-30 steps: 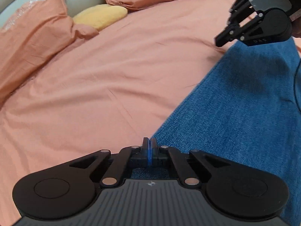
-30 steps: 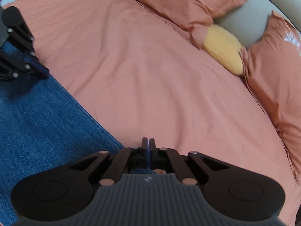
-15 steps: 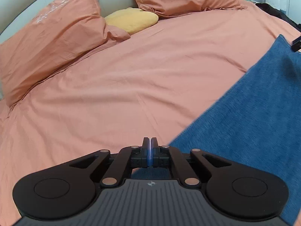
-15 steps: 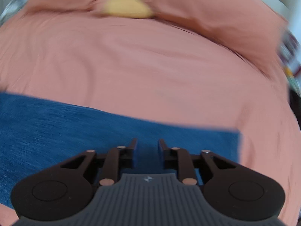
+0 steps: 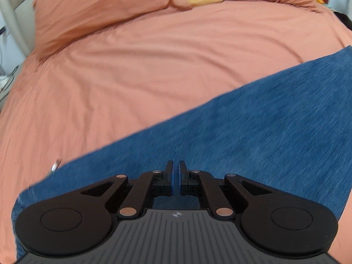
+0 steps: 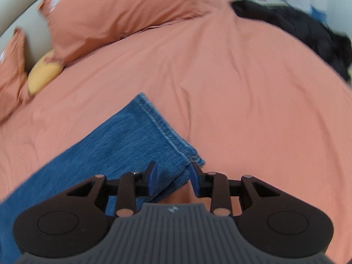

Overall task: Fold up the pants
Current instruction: 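Grasp the jeans hem cuff with the right gripper while the left gripper holds the leg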

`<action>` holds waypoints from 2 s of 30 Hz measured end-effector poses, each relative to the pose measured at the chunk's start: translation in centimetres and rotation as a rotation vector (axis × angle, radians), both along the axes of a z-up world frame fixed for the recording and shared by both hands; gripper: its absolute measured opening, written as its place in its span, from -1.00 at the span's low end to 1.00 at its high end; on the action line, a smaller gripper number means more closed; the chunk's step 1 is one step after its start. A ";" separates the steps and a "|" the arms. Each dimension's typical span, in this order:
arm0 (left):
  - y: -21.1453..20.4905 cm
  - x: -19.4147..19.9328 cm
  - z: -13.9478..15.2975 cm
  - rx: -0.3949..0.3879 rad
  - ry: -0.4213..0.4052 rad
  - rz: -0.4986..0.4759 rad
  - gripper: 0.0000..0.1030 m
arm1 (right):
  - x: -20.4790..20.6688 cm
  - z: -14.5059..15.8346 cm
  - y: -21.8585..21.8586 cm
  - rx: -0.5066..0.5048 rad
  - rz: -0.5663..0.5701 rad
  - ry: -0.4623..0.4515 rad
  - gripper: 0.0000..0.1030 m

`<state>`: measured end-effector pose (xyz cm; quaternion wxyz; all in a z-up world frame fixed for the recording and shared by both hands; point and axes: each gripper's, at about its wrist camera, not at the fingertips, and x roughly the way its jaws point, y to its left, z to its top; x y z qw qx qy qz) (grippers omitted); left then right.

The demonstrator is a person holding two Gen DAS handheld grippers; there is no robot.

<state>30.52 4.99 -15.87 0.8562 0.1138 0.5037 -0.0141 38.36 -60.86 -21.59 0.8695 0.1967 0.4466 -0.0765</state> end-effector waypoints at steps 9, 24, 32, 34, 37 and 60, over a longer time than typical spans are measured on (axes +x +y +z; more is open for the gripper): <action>0.6 -3.8 0.2 -0.044 0.033 0.078 -0.89 | 1.3 -5.9 -3.0 0.252 -0.179 -0.002 -0.16; -6.7 -4.0 0.5 -0.259 0.066 -0.156 -0.89 | 2.0 -1.2 -2.1 0.133 0.003 -0.146 -0.79; -16.4 2.8 -4.0 -0.187 0.036 -0.220 -0.90 | 2.7 0.0 -0.6 0.021 0.042 -0.107 -0.80; -17.1 5.5 -4.4 -0.206 0.033 -0.191 -0.91 | 2.6 -0.1 -0.6 0.003 0.052 -0.105 -0.80; -17.6 9.0 -4.5 -0.231 0.024 -0.144 -0.91 | 2.3 -0.3 -0.4 -0.037 0.079 -0.102 -0.80; -24.8 14.5 -5.5 -0.274 0.046 -0.195 -0.89 | 2.3 0.1 0.4 -0.101 0.142 -0.115 -0.80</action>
